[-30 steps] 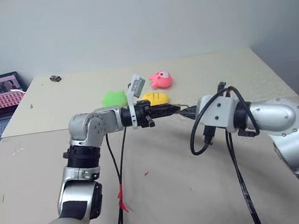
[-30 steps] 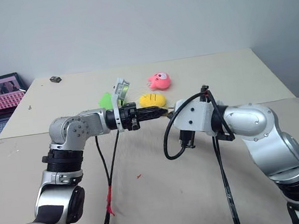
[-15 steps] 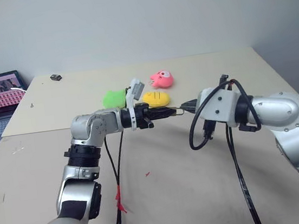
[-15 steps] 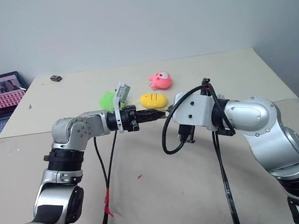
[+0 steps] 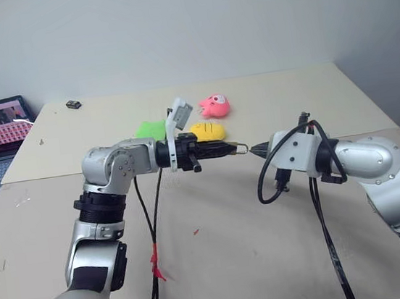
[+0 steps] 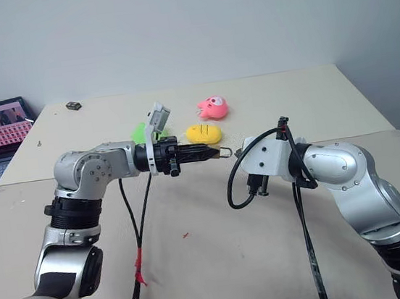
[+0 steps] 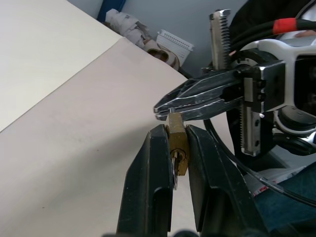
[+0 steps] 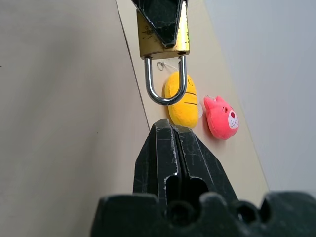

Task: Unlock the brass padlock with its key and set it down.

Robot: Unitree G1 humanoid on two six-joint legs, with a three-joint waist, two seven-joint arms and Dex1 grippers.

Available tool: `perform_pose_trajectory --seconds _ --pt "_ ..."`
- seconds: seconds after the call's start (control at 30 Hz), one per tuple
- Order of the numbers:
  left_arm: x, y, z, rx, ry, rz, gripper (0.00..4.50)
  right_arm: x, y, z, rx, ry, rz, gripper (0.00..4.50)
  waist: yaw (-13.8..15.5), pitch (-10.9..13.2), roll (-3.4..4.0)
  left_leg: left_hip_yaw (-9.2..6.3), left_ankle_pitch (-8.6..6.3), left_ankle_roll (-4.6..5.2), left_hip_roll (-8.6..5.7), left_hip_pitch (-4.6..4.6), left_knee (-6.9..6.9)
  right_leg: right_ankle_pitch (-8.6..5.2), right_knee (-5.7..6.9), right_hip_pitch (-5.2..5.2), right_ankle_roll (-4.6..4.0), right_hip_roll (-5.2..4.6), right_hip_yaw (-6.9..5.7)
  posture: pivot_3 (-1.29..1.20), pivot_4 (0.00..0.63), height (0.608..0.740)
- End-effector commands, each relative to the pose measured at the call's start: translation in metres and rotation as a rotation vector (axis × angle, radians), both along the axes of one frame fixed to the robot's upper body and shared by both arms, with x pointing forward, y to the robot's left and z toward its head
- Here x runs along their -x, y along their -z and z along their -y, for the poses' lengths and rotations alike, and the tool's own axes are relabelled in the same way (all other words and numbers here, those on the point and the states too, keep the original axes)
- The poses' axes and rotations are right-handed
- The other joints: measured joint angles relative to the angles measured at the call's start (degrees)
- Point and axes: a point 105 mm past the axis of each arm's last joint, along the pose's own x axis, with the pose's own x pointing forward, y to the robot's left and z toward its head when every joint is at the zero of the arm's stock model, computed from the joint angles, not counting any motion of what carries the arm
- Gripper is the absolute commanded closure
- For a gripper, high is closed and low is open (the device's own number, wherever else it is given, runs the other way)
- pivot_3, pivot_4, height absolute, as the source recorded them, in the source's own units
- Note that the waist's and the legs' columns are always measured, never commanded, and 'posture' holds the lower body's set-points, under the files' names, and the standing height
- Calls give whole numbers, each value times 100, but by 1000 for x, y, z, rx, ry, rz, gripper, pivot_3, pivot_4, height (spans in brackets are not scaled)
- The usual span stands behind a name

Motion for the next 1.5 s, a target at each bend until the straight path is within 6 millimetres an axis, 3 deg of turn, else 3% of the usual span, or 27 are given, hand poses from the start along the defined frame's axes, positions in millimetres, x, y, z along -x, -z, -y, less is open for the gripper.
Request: perform_pose_trajectory --seconds 0.03,0.2,0.47,0.7,1.0,1.5 --pt "4 -9 6 17 25 39 4458 2 -11 -2 -4 -10 64 4460 2 0 0 0 0 0 0 0 0 0 0 0 0 0 0 0 150 655" --pt "3 -9 10 27 36 38 4458 3 -13 -3 -32 -8 59 4460 5 0 0 0 0 0 0 -3 0 0 0 0 -1 0 0 0 150 655" --pt "1 -3 16 23 48 39 4458 23 -30 -24 -372 -103 -91 4460 -5 0 0 -3 7 -12 1 0 -1 1 3 0 -1 1 0 0 150 655" --pt "-1 -2 20 26 57 48 4458 27 -33 -17 -562 -72 -223 4460 36 3 4 -20 7 -13 -8 -8 0 0 2 10 0 1 1 0 150 655" --pt "-1 -1 17 20 47 48 4458 28 -32 -17 -580 -64 -246 4460 9 4 4 -28 8 -13 -7 -5 -12 0 -4 8 1 7 1 0 150 655" --pt "1 -5 10 15 35 29 4458 19 -15 -9 -465 -18 -204 4460 -20 6 3 -28 10 -16 -9 -9 -11 -4 -9 9 7 5 3 0 150 655"
